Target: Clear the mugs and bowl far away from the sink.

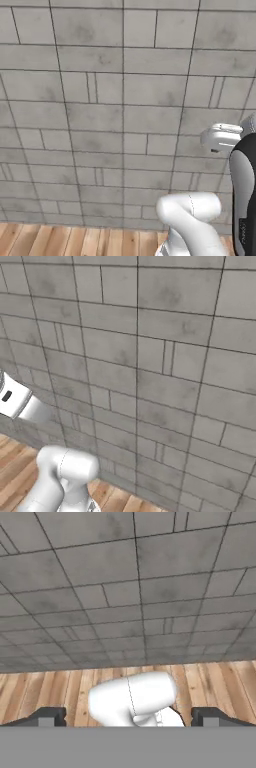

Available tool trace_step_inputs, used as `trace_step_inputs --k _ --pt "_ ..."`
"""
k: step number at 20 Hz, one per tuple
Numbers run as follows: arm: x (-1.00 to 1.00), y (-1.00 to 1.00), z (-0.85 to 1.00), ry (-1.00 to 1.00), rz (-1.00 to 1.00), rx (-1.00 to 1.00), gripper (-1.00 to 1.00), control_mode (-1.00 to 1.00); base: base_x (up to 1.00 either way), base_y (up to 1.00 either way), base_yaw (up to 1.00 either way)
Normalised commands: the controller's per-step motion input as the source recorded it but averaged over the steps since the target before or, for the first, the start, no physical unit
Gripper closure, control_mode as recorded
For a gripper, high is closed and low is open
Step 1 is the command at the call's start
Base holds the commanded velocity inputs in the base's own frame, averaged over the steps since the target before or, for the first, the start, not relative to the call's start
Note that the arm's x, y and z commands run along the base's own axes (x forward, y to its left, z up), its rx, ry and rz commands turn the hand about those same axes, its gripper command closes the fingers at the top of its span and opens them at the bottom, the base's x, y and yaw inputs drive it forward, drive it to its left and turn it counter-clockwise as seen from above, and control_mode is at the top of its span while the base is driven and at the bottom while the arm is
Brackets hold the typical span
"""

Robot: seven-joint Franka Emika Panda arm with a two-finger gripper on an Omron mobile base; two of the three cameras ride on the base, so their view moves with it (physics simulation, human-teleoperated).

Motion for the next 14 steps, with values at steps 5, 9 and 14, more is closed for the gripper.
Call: trace_step_inputs --k 5,9,14 --pt "0.0 0.0 0.0 0.0 0.0 0.0 -1.0 1.0 0.0 0.02 1.0" --pt "0.0 0.0 0.0 0.0 0.0 0.0 -1.0 1.0 0.0 0.03 1.0" --pt "0.0 0.0 0.0 0.0 0.0 0.0 -1.0 1.0 0.0 0.03 1.0"
